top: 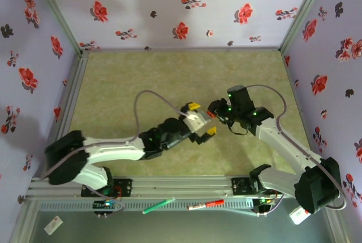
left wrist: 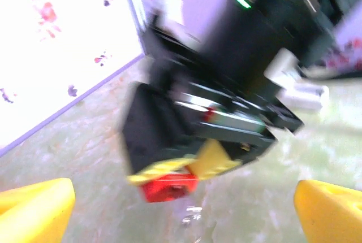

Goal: Unlock with the key

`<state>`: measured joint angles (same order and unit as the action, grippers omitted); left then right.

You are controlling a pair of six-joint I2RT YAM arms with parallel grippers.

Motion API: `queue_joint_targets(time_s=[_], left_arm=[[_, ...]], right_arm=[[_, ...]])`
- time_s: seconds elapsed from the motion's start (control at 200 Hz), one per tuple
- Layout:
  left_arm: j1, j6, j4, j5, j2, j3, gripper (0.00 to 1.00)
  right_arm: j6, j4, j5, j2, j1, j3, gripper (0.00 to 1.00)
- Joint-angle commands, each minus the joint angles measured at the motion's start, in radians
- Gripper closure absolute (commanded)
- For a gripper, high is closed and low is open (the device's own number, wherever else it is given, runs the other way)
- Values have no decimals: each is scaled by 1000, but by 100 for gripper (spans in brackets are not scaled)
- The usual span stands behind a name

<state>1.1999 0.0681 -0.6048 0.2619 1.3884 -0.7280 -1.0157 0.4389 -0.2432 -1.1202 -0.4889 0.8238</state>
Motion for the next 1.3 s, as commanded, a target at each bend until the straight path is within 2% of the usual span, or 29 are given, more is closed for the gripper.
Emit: queue_joint_targets(time_s=[0.0,0.09,0.15,0.195,0.255,0.385,0.53,0.75,0.895,1.06,1.155,1.295], left_arm=[[-99,-352,108,-6,-167,52,0],[-248,-591,214,-108,-279,68,0],[-364,-716,284,-249,-298,43,0],[-421,-763,339,-332,-281,-3,1],[-445,-781,476,-367,-228,-106,2],[-448,-809,675,-479,-56,-349,5],[-447,-874,702,-565,81,-461,15],[-433,-958,673,-642,175,-468,27],[-408,-1041,563,-708,216,-426,30],[-378,-1076,537,-733,244,-401,35],[-366,-1114,492,-744,260,-368,40],[-359,-1170,405,-751,274,-326,54]], right_arm=[[198,151,33,10,-2,82,100],[340,242,87,30,-13,103,100],[436,283,130,45,-32,112,100],[499,319,163,50,-51,122,100],[567,356,197,53,-81,140,100],[691,366,252,55,-160,156,100],[784,342,280,48,-234,161,100],[827,320,281,55,-281,162,100],[830,320,283,39,-288,168,100],[814,326,289,10,-290,176,100],[805,325,288,2,-290,183,100],[794,323,282,-5,-290,181,100]])
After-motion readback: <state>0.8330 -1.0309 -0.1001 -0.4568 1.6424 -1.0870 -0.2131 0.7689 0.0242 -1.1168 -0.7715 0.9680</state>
